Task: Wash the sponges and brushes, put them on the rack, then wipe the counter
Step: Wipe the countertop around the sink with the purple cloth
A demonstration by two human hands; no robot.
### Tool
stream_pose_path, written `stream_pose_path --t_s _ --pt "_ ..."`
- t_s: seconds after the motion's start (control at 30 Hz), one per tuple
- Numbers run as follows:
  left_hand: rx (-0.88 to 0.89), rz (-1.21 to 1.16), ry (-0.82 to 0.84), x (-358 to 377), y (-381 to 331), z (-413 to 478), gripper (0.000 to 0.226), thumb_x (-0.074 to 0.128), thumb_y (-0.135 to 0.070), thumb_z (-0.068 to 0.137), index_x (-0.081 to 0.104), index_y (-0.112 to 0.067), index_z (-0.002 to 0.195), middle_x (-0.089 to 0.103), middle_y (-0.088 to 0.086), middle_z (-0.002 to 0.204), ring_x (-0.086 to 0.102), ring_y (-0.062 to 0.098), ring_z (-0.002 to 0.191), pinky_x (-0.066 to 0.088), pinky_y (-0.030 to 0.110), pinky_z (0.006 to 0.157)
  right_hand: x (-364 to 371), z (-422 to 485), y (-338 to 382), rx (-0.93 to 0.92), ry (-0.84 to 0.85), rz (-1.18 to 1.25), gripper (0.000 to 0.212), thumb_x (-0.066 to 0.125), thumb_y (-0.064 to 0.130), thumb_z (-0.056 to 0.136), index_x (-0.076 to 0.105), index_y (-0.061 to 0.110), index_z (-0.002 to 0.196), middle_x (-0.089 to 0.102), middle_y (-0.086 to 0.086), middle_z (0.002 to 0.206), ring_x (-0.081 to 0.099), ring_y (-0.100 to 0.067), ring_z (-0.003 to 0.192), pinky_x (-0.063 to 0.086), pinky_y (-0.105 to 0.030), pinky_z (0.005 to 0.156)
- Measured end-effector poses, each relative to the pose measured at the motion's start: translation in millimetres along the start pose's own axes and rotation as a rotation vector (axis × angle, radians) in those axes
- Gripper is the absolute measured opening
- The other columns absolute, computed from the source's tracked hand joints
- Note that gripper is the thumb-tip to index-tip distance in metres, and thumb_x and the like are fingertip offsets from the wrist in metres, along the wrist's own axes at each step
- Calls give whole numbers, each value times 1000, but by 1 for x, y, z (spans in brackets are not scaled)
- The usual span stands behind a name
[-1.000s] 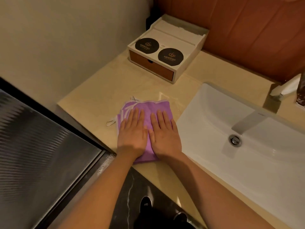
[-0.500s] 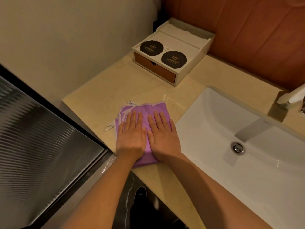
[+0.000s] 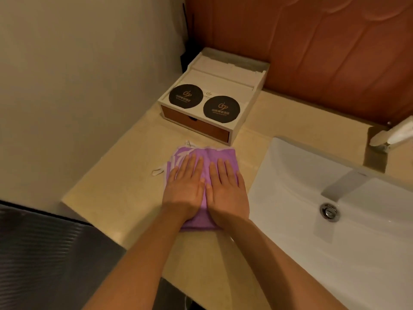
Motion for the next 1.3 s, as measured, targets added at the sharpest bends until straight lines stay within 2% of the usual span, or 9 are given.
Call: stream_pose_path --t_s 0.2,0.43,0.53,0.63,0.7,0.9,1.03,1.23,1.3 --pt "-6 -45 32 -5 -3 27 53 14 -33 101 -4 -23 149 -7 -3 159 -6 12 147 1 33 119 -3 19 -9 57 -74 -4 63 2 46 92 -5 23 150 -10 2 159 -13 -14 146 -16 -31 113" --pt "-78 -84 34 -3 -12 0 54 13 -33 100 -7 -20 149 -9 1 159 -7 16 147 -2 34 119 -6 -8 -18 149 -158 123 67 -7 60 87 -10 30 147 -20 7 154 -20 -13 142 -17 -37 114" --pt "-139 -95 -5 0 -19 -6 55 5 -36 98 -6 -19 149 -7 3 159 -7 18 147 -4 34 117 -10 -36 -54 448 -234 510 66 24 54 95 4 25 150 11 -3 159 19 -26 145 21 -43 115" --pt "-220 -87 -23 1 -32 -8 59 3 -38 95 -5 -17 149 -4 6 159 -5 21 147 -2 36 118 -16 -45 -71 436 -129 653 70 40 48 94 6 22 150 54 -9 132 58 -28 112 49 -38 89" --pt "-293 -91 -8 1 -43 -8 56 9 -36 99 -7 -16 149 -6 7 159 -5 22 147 0 36 118 -24 -39 -75 345 -129 610 65 44 40 95 13 20 148 62 -9 121 61 -28 103 46 -31 79" --pt "-411 -203 -17 1 -88 -7 63 20 -40 99 -1 -9 150 2 14 159 1 28 147 10 40 117 -53 -18 -102 154 -247 401 52 44 30 96 25 29 144 55 -2 134 57 -26 115 46 -38 90" --pt "-315 -116 18 -9 -105 -1 74 29 -54 94 5 -10 149 12 12 157 13 28 144 15 39 116 -87 2 -128 85 -294 195 48 44 31 96 28 29 142 56 -4 131 58 -33 110 45 -38 81" --pt "139 109 -74 -20 -119 38 66 32 -54 89 42 -13 140 43 8 146 40 25 136 24 38 114 -114 41 -142 72 -251 94 46 47 29 94 32 25 138 59 -8 126 58 -35 108 45 -38 78" --pt "268 41 32 -14 -124 51 68 16 -49 89 16 -15 149 20 5 157 19 21 145 11 34 117 -128 56 -151 102 -262 60 47 49 26 93 33 25 137 58 -8 128 57 -36 109 45 -38 80"
Point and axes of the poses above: each hand's wrist, its own z-axis towards the middle knuckle, its own x-axis out of the palm, y = z × x, the point moved 5 cm from there along z, towards the middle knuckle
